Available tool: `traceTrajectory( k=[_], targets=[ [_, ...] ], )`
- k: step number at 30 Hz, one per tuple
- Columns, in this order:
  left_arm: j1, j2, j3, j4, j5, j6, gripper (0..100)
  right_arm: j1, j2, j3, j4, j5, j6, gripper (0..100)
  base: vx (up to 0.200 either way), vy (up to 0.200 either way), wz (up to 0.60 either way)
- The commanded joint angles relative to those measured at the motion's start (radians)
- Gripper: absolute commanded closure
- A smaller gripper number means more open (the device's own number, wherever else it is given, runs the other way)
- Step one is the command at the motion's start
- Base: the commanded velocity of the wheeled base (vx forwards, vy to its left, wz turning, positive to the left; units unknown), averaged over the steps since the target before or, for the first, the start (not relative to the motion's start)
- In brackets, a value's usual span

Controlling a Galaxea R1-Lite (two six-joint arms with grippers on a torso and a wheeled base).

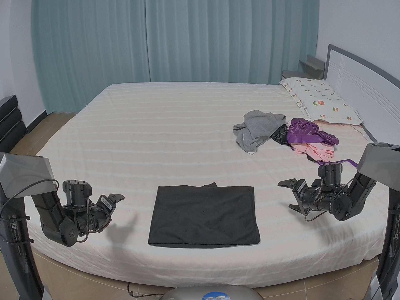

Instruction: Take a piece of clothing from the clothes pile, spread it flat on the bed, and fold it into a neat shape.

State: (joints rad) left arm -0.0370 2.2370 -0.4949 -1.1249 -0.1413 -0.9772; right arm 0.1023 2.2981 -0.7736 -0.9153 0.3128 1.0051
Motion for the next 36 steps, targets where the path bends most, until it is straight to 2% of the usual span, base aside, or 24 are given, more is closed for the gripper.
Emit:
traceTrajectory(
  k=[1,5,10,13,15,17,26,36],
  targets=[
    [-0.011,0.006,-0.010,0.000,-0.003,0.000,0,0.004,0.004,0.004,0.000,0.000,-0.002,0,0.000,-0.200,0.00],
    [-0.021,0.016,-0.024,0.000,0.000,0.000,0,0.004,0.004,0.007,0.000,-0.001,-0.002,0,0.000,-0.200,0.00],
    [-0.034,0.046,-0.067,0.002,-0.004,0.023,0,0.005,0.004,0.010,0.000,-0.001,-0.003,0,0.000,0.000,0.00],
    [-0.066,0.090,-0.090,0.000,-0.020,0.161,0,0.013,0.006,0.010,0.000,-0.003,-0.006,0,0.000,0.000,0.00],
    [-0.087,0.125,-0.114,-0.001,-0.011,0.223,0,0.013,0.006,0.010,0.000,-0.004,-0.006,0,0.000,0.000,0.00],
    [-0.100,0.145,-0.140,0.000,-0.006,0.242,0,0.013,0.006,0.010,0.001,-0.004,-0.008,0,0.000,0.000,0.00],
    [-0.095,0.179,-0.197,0.017,0.025,0.281,0,0.016,0.012,0.017,0.000,-0.006,-0.033,0,0.000,0.000,0.00],
    [-0.112,0.199,-0.197,0.004,0.066,0.285,0,0.020,0.014,0.017,0.000,-0.008,-0.036,0,0.000,0.000,0.00]
  ],
)
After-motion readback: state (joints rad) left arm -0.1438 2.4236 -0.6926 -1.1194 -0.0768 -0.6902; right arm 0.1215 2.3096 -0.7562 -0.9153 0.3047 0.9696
